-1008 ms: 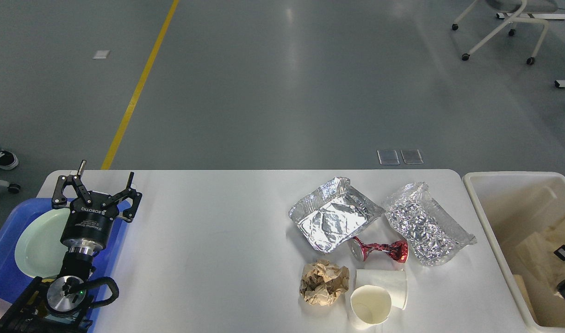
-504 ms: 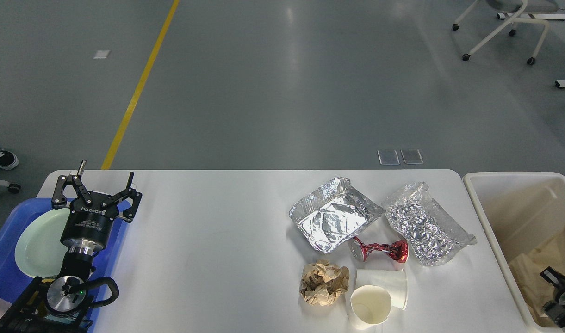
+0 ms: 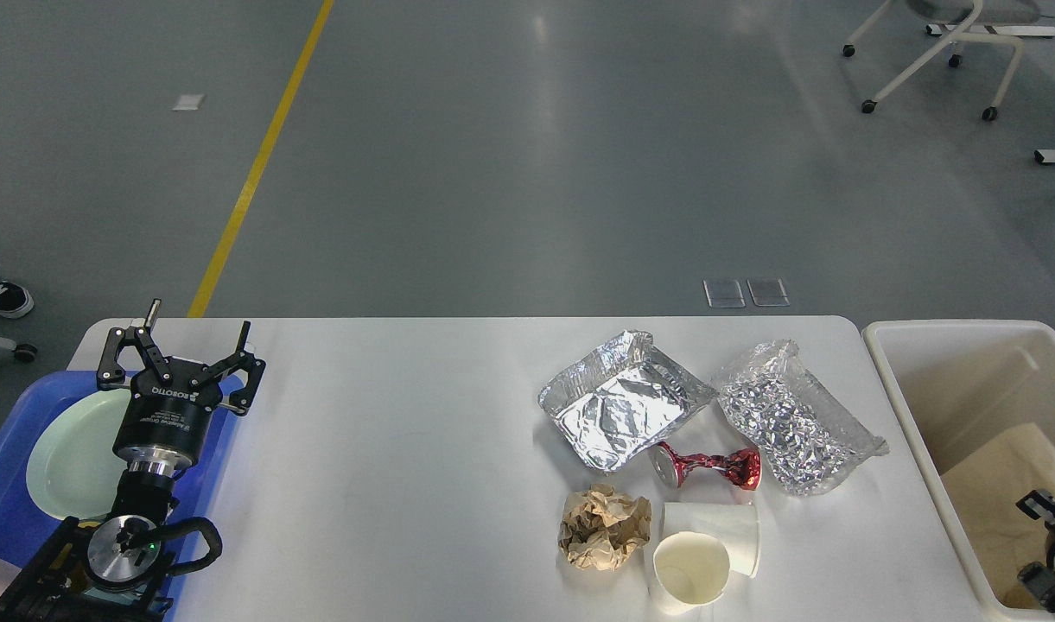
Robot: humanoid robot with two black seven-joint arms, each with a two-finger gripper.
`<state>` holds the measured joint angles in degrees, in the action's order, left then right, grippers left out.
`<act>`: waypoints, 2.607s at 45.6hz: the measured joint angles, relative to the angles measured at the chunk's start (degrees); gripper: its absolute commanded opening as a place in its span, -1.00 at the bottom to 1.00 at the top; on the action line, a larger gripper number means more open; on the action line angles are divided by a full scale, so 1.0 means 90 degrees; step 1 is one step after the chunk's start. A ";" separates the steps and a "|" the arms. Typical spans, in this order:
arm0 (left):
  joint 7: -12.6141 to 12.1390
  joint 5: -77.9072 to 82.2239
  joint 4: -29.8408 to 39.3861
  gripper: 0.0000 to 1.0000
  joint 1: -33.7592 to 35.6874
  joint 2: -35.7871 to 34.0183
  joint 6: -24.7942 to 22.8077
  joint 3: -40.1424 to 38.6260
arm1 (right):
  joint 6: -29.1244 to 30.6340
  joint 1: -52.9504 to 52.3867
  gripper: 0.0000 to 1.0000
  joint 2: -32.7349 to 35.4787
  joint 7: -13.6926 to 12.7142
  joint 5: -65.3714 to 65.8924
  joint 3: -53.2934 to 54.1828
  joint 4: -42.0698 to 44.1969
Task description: Tidy desktop
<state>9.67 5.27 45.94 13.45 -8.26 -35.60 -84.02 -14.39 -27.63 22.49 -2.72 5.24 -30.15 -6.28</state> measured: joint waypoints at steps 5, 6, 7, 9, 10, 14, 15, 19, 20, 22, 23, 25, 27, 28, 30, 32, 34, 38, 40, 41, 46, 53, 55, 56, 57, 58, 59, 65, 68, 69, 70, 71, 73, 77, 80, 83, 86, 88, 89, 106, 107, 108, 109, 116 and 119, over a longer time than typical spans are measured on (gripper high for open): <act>0.0000 0.0000 -0.0001 0.93 0.0001 0.0000 0.0000 0.0000 | 0.0012 -0.0015 1.00 0.0021 0.0000 0.0003 -0.0013 -0.0004; 0.0000 0.0000 -0.0002 0.93 0.0001 0.0000 0.0000 0.0000 | 0.0014 -0.0024 1.00 0.0023 0.0000 0.0003 -0.0015 -0.0005; 0.0000 0.0000 -0.0002 0.93 0.0001 0.0000 0.0000 0.0000 | 0.0016 -0.0034 1.00 0.0025 0.0000 0.0003 -0.0016 -0.0005; 0.0000 0.0000 -0.0002 0.93 0.0001 0.0000 0.0000 0.0000 | 0.0022 -0.0070 1.00 0.0029 0.0000 0.0008 -0.0018 -0.0006; 0.0000 0.0000 -0.0002 0.93 0.0001 0.0000 0.0000 0.0000 | 0.0025 -0.0100 1.00 0.0034 0.0001 0.0016 -0.0018 -0.0011; 0.0000 0.0000 -0.0002 0.93 0.0002 0.0000 0.0000 0.0000 | 0.0028 -0.0162 1.00 0.0077 0.0000 0.0056 -0.0019 -0.0067; 0.0000 0.0000 -0.0002 0.93 0.0002 0.0000 0.0000 0.0000 | 0.0033 -0.0197 1.00 0.0101 0.0000 0.0069 -0.0019 -0.0099; 0.0000 0.0000 -0.0002 0.93 0.0003 0.0000 0.0000 0.0000 | 0.0147 -0.0372 1.00 0.0243 0.0000 0.0103 -0.0025 -0.0247; 0.0000 0.0000 -0.0002 0.93 0.0003 0.0000 0.0000 0.0000 | 0.0200 -0.0418 1.00 0.0286 0.0000 0.0110 -0.0029 -0.0295; 0.0000 0.0000 -0.0002 0.93 0.0003 0.0000 0.0000 0.0000 | 0.0350 -0.0533 1.00 0.0393 -0.0001 0.0140 -0.0040 -0.0424; 0.0000 0.0000 -0.0002 0.93 0.0003 0.0000 0.0000 0.0000 | 0.0425 -0.0592 1.00 0.0443 0.0000 0.0167 -0.0045 -0.0483; 0.0000 0.0000 -0.0002 0.93 0.0003 0.0000 0.0000 0.0000 | 0.0630 -0.0766 1.00 0.0568 -0.0001 0.0287 -0.0054 -0.0628; 0.0000 0.0000 -0.0002 0.93 0.0003 0.0000 0.0000 0.0000 | 0.0856 -0.0966 1.00 0.0696 -0.0001 0.0465 -0.0056 -0.0765; 0.0000 0.0000 -0.0002 0.93 0.0003 0.0000 0.0000 0.0000 | 0.1023 -0.1111 1.00 0.0784 -0.0003 0.0609 -0.0057 -0.0858; 0.0000 0.0000 -0.0002 0.93 0.0003 0.0000 0.0000 0.0000 | 0.1323 -0.1372 1.00 0.0931 -0.0007 0.0878 -0.0058 -0.1018; 0.0000 0.0000 -0.0002 0.93 0.0003 0.0000 0.0000 0.0000 | 0.1687 -0.1698 1.00 0.1102 -0.0008 0.1204 -0.0058 -0.1226; 0.0000 0.0000 -0.0002 0.93 0.0003 0.0000 0.0000 0.0000 | 0.2052 -0.2045 1.00 0.1290 -0.0010 0.1527 -0.0059 -0.1468; 0.0000 0.0000 -0.0002 0.93 0.0003 0.0000 0.0000 0.0000 | 0.2654 -0.2768 1.00 0.1655 -0.0014 0.2116 -0.0079 -0.2017; 0.0000 0.0000 -0.0002 0.93 0.0003 0.0000 0.0000 0.0000 | 0.2886 -0.3127 1.00 0.1801 -0.0016 0.2399 -0.0140 -0.2291; 0.0000 0.0000 -0.0002 0.93 0.0003 0.0000 0.0000 0.0000 | 0.3021 -0.3360 1.00 0.1881 -0.0017 0.2575 -0.0217 -0.2459; 0.0000 0.0000 0.0000 0.93 0.0003 0.0000 0.0000 0.0000 | 0.3596 -0.4458 1.00 0.2084 -0.0022 0.3045 -0.0868 -0.3133; 0.0000 0.0000 0.0002 0.93 0.0003 0.0000 0.0000 0.0000 | 0.4524 -0.6237 1.00 0.2047 -0.0020 0.3137 -0.2114 -0.4038; 0.0000 0.0000 0.0003 0.93 0.0003 0.0000 0.0000 0.0000 | 0.4742 -0.6637 1.00 0.1991 -0.0020 0.3136 -0.2330 -0.4239; 0.0000 0.0000 0.0003 0.93 0.0005 0.0000 0.0000 0.0000 | 0.4854 -0.6818 1.00 0.1961 -0.0020 0.3136 -0.2418 -0.4330; 0.0000 0.0000 0.0003 0.93 0.0006 0.0000 0.0000 0.0000 | 0.5000 -0.7036 1.00 0.1924 -0.0020 0.3134 -0.2517 -0.4438; 0.0000 0.0000 0.0003 0.93 0.0008 0.0000 0.0000 0.0000 | 0.5120 -0.7200 1.00 0.1895 -0.0020 0.3133 -0.2585 -0.4520; 0.0000 0.0000 0.0003 0.93 0.0008 0.0000 0.0000 0.0000 | 0.5249 -0.7359 1.00 0.1865 -0.0020 0.3132 -0.2645 -0.4600; -0.0009 0.0000 0.0003 0.93 0.0010 0.0000 0.0000 0.0000 | 0.6202 -0.8402 1.00 0.1618 -0.0021 0.2966 -0.2966 -0.5177; -0.0010 0.0000 0.0003 0.93 0.0010 0.0000 0.0000 0.0000 | 0.6719 -0.8964 1.00 0.1467 -0.0021 0.2635 -0.3231 -0.5575; -0.0010 0.0000 0.0003 0.93 0.0010 0.0000 0.0000 0.0000 | 0.6849 -0.9156 1.00 0.1402 -0.0020 0.2514 -0.3347 -0.5719; -0.0010 0.0000 0.0003 0.93 0.0010 0.0000 0.0000 0.0000 | 0.6987 -0.9406 1.00 0.1305 -0.0021 0.2361 -0.3514 -0.5912; -0.0010 -0.0001 0.0003 0.93 0.0010 0.0000 0.0000 0.0000 | 0.7077 -0.9609 1.00 0.1218 -0.0022 0.2239 -0.3655 -0.6073; -0.0010 0.0000 0.0003 0.93 0.0007 0.0000 0.0000 0.0000 | 0.7233 -1.0088 1.00 0.1007 -0.0035 0.1942 -0.3983 -0.6459; -0.0010 -0.0001 0.0000 0.93 0.0001 0.0000 0.0000 0.0000 | 0.7379 -1.1105 1.00 0.0725 -0.0138 0.1319 -0.4479 -0.7402; -0.0009 -0.0001 0.0000 0.93 -0.0001 0.0000 0.0000 0.0000 | 0.7396 -1.1746 1.00 0.0583 -0.0284 0.0973 -0.4672 -0.8084; -0.0009 0.0000 0.0000 0.93 -0.0004 0.0000 0.0000 0.0000 | 0.7385 -1.2397 1.00 0.0402 -0.0433 0.0607 -0.4772 -0.8805; -0.0006 0.0000 -0.0001 0.93 -0.0008 0.0000 0.0000 0.0000 | 0.7372 -1.2985 1.00 0.0183 -0.0509 0.0228 -0.4795 -0.9382; -0.0002 0.0000 -0.0001 0.93 -0.0008 0.0000 0.0000 0.0000 | 0.7362 -1.3268 1.00 0.0041 -0.0531 0.0018 -0.4779 -0.9621; -0.0002 -0.0001 -0.0001 0.93 -0.0008 0.0000 0.0000 0.0000 | 0.7357 -1.3399 1.00 -0.0044 -0.0538 -0.0098 -0.4763 -0.9721; -0.0009 0.0000 -0.0001 0.93 0.0000 0.0000 0.0000 0.0000 | 0.7288 -1.3642 1.00 -0.0561 -0.0535 -0.0572 -0.4659 -0.9898; -0.0009 0.0000 -0.0001 0.93 0.0000 0.0000 0.0000 0.0000 | 0.7288 -1.3642 1.00 -0.0561 -0.0534 -0.0573 -0.4658 -0.9898; -0.0009 0.0000 -0.0001 0.93 0.0000 0.0000 0.0000 0.0000 | 0.7288 -1.3642 1.00 -0.0561 -0.0533 -0.0573 -0.4658 -0.9898; -0.0009 0.0000 -0.0001 0.93 0.0000 0.0000 0.0000 0.0000 | 0.7288 -1.3642 1.00 -0.0559 -0.0531 -0.0573 -0.4658 -0.9898; -0.0009 0.0000 -0.0001 0.93 0.0000 0.0000 0.0000 0.0000 | 0.7274 -1.3638 1.00 -0.0537 -0.0529 -0.0573 -0.4657 -0.9898; -0.0010 0.0000 -0.0001 0.93 0.0000 0.0000 0.0000 0.0000 | 0.7262 -1.3616 1.00 -0.0526 -0.0529 -0.0573 -0.4657 -0.9898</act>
<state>9.58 5.27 45.93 13.45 -8.26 -35.60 -84.02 50.96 -150.17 17.75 -7.48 0.09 -72.07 -95.36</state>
